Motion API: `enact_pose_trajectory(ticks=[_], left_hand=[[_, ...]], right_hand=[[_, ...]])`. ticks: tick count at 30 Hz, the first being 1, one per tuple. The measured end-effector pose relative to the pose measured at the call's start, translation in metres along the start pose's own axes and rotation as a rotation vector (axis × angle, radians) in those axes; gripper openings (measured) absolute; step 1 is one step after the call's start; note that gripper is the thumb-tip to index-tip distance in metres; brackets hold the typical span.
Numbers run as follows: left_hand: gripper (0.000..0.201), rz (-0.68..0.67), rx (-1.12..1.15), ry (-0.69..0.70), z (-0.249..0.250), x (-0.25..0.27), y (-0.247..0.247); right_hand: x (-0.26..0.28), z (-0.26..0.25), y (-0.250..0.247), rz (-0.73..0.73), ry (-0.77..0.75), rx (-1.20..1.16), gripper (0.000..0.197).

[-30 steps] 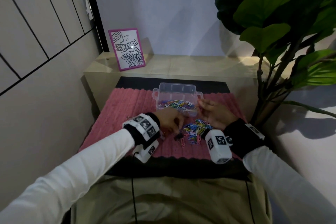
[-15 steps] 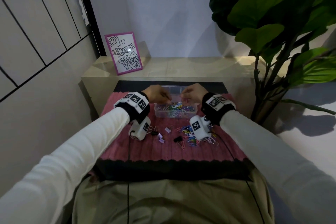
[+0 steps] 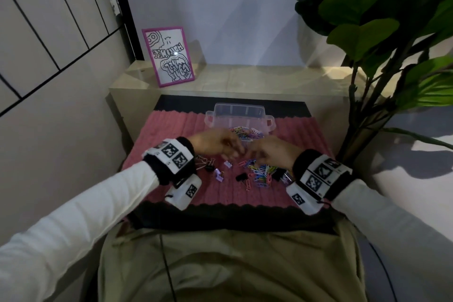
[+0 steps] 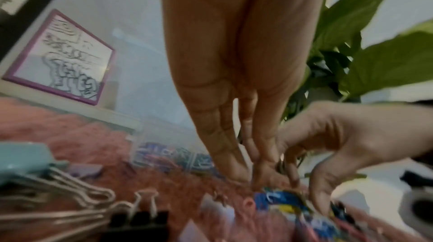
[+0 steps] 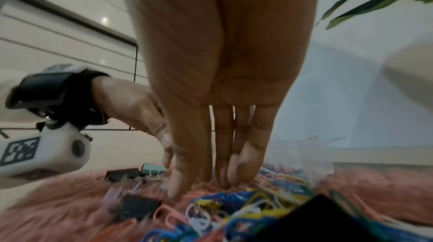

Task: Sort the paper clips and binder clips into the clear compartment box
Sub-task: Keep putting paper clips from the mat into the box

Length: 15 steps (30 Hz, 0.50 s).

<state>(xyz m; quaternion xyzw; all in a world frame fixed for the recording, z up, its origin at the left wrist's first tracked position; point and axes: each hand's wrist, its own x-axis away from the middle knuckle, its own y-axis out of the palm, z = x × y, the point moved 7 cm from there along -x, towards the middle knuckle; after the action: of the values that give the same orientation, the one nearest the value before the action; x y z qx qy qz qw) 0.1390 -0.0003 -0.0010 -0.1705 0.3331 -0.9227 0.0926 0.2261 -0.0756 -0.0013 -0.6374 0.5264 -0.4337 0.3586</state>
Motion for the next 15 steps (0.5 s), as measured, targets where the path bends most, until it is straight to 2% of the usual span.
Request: enact_pose_trajectory(ticks=[4, 7, 11, 15], left_hand=[[0.035, -0.018, -0.334, -0.045, 0.003, -0.027, 0.026], [0.039, 0.0, -0.443, -0.094, 0.004, -0.037, 0.037], [0.031, -0.016, -0.387, -0.137, 0.002, -0.038, 0.034], [0.022, -0.019, -0.325, -0.101, -0.004, -0.029, 0.023]], right_hand=[[-0.007, -0.004, 0.019, -0.108, 0.009, 0.164, 0.04], [-0.012, -0.004, 0.024, -0.067, 0.021, 0.233, 0.035], [-0.012, 0.002, 0.014, 0.057, 0.057, 0.095, 0.012], [-0.01, 0.013, 0.005, 0.1, 0.094, -0.031, 0.005]])
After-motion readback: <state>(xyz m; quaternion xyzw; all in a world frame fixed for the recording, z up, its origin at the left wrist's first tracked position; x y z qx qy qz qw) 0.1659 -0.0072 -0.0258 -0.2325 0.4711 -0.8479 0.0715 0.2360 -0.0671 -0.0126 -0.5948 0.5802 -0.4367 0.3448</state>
